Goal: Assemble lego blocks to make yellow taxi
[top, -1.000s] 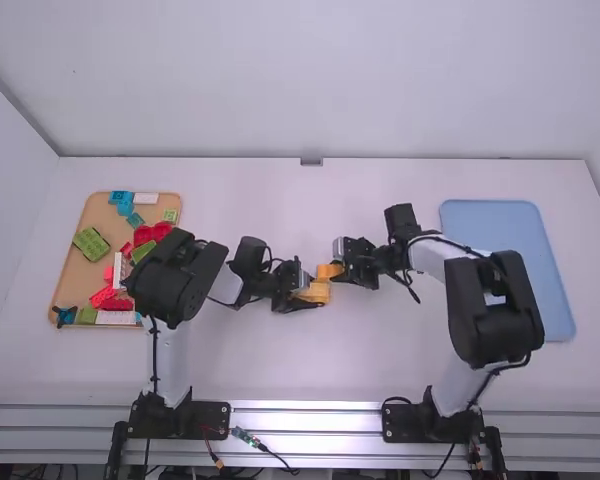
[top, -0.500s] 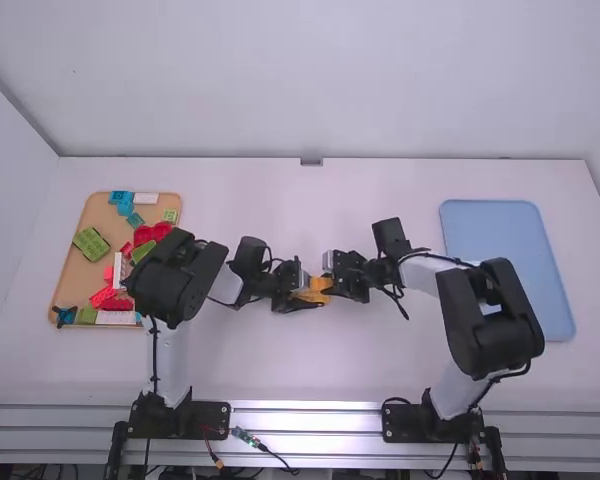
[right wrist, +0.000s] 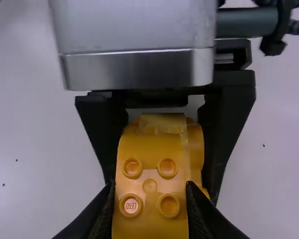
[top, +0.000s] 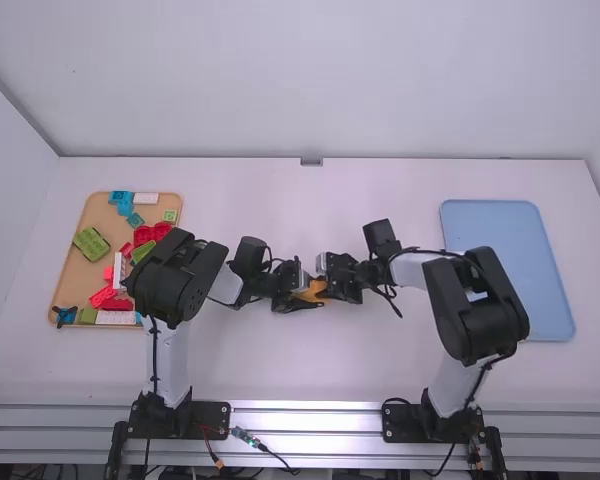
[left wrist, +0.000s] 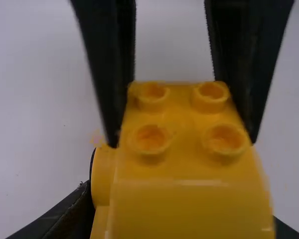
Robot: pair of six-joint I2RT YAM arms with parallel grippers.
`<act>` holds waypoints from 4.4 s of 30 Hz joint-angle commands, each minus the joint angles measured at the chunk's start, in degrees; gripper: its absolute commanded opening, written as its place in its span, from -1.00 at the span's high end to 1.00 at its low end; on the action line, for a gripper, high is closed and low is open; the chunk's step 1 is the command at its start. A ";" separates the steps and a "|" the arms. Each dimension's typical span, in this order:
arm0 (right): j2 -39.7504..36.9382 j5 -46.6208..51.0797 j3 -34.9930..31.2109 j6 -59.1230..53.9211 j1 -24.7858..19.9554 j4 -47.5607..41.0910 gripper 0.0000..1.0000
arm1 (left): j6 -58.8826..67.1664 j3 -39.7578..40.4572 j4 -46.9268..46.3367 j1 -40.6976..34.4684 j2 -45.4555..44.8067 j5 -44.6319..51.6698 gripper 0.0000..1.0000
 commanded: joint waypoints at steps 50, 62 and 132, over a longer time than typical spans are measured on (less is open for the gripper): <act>7.72 1.46 6.60 -1.11 1.77 -6.80 1.00 | 0.31 -0.02 -0.28 0.31 0.92 -1.55 0.12; 6.93 1.46 6.34 -1.51 0.96 -8.26 1.00 | 0.24 0.11 -0.31 0.33 0.92 -1.49 0.15; 5.01 4.35 -4.37 6.73 3.98 8.48 1.00 | -1.64 1.09 -0.22 0.33 0.92 -2.84 0.23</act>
